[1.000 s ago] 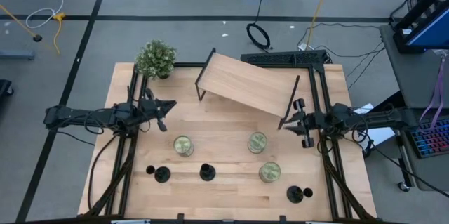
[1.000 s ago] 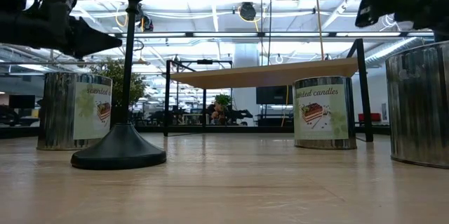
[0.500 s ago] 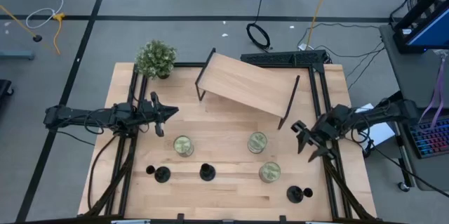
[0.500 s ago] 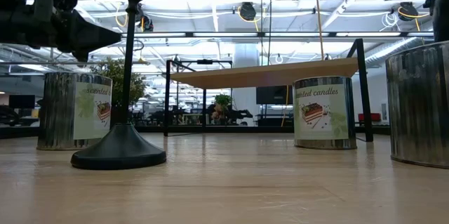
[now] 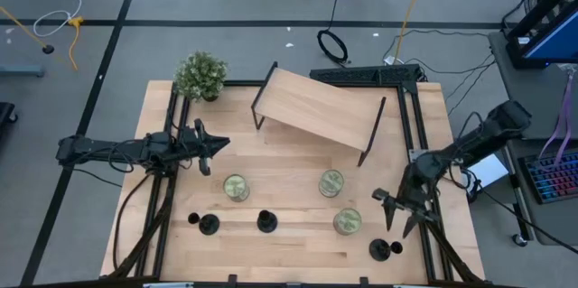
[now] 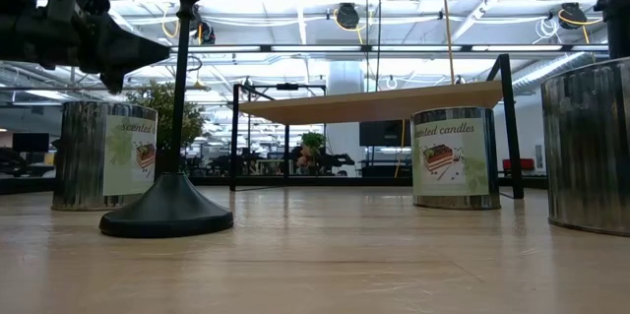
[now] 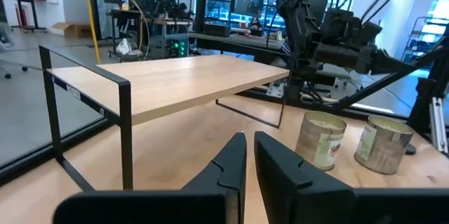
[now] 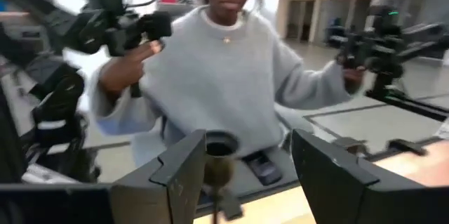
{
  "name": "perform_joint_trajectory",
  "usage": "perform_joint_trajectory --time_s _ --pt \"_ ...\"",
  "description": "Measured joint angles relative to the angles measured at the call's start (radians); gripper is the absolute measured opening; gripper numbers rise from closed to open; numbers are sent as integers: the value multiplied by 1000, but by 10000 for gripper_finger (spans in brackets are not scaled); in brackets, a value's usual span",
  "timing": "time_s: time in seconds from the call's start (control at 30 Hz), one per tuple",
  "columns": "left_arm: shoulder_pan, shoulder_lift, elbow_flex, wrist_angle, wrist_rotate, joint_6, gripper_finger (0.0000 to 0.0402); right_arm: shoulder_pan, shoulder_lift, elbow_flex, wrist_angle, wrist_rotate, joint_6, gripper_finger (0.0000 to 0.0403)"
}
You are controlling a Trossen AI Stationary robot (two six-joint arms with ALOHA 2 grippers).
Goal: Pick & Place candle stick holders
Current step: Put the right black candle holder on the shelf
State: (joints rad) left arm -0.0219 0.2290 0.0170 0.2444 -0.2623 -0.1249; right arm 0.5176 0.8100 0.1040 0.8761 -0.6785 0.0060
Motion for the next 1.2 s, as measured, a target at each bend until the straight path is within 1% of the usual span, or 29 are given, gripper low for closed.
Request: perform_joint_trajectory --time_s 0.17,0.3,0.47,0.77,0.9,1.0,1.1,1.2 --pt "0 0 0 0 0 -43 37 73 53 1 64 -2 -29 204" --pt "0 0 0 0 0 -66 37 111 72 2 93 6 -56 207" --pt "0 0 0 0 0 -68 37 148 122 3 96 129 -128 208" --pt "0 0 0 0 0 -68 37 197 283 5 267 137 -150 208" --pt "0 0 0 0 0 -67 37 205 350 5 330 232 -144 208" --pt "0 0 0 0 0 -66 37 204 390 5 371 304 -102 208" --pt "0 0 0 0 0 -61 37 204 408 5 384 334 -85 208" --pt "0 0 0 0 0 -61 37 204 423 5 384 337 -65 208"
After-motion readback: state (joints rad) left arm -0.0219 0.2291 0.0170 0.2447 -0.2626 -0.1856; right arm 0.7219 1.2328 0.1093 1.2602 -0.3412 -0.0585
